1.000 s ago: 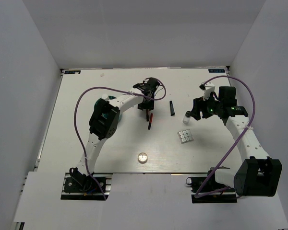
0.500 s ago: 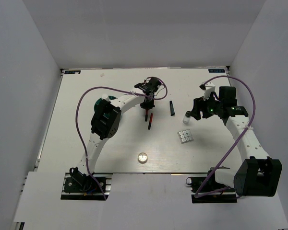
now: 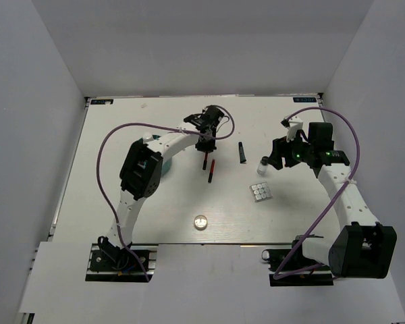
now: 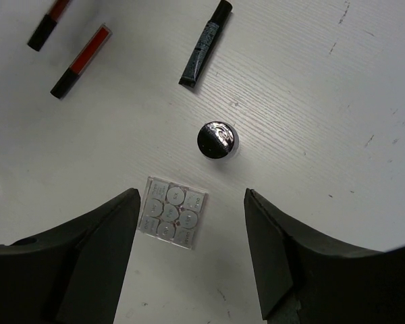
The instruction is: Organize the makeup
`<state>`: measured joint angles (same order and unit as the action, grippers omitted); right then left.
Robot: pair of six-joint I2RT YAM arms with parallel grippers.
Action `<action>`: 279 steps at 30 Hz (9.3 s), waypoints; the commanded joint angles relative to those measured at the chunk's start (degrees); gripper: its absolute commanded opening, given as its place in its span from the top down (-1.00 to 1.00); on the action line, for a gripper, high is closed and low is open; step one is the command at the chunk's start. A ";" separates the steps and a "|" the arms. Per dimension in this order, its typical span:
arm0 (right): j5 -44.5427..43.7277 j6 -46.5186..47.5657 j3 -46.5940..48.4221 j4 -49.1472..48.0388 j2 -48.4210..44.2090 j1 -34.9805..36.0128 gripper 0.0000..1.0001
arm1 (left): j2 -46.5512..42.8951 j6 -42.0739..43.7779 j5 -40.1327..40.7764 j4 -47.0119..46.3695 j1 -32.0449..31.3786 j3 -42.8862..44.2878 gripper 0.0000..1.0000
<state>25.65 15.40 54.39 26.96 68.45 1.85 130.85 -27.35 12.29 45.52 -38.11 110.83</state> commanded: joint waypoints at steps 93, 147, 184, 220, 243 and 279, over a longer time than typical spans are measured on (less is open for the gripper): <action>2.30 1.13 0.45 0.64 -0.94 -1.14 0.45 | -50.51 -12.02 26.99 -33.83 22.02 -57.74 0.73; 0.89 0.78 3.62 1.87 0.46 -0.79 -0.35 | -17.94 -1.92 -7.66 1.14 -3.11 -8.19 -0.23; 1.25 -0.46 1.42 0.55 0.37 -0.79 -0.33 | 3.89 1.07 -1.49 8.80 -4.43 5.36 0.03; 4.94 1.30 0.28 0.90 -1.21 -0.79 0.53 | -59.73 -13.95 16.60 -11.77 8.48 -35.15 1.00; 4.76 1.48 0.98 1.34 -0.95 -0.71 0.45 | -60.01 -12.82 29.55 -17.91 22.99 -48.07 1.00; 3.88 1.74 1.68 1.60 0.46 -0.97 0.40 | -51.13 -12.02 25.24 -29.17 23.08 -55.19 0.88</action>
<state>29.69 16.78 55.22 29.19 68.75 1.13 81.43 -38.70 37.26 17.47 -14.76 55.83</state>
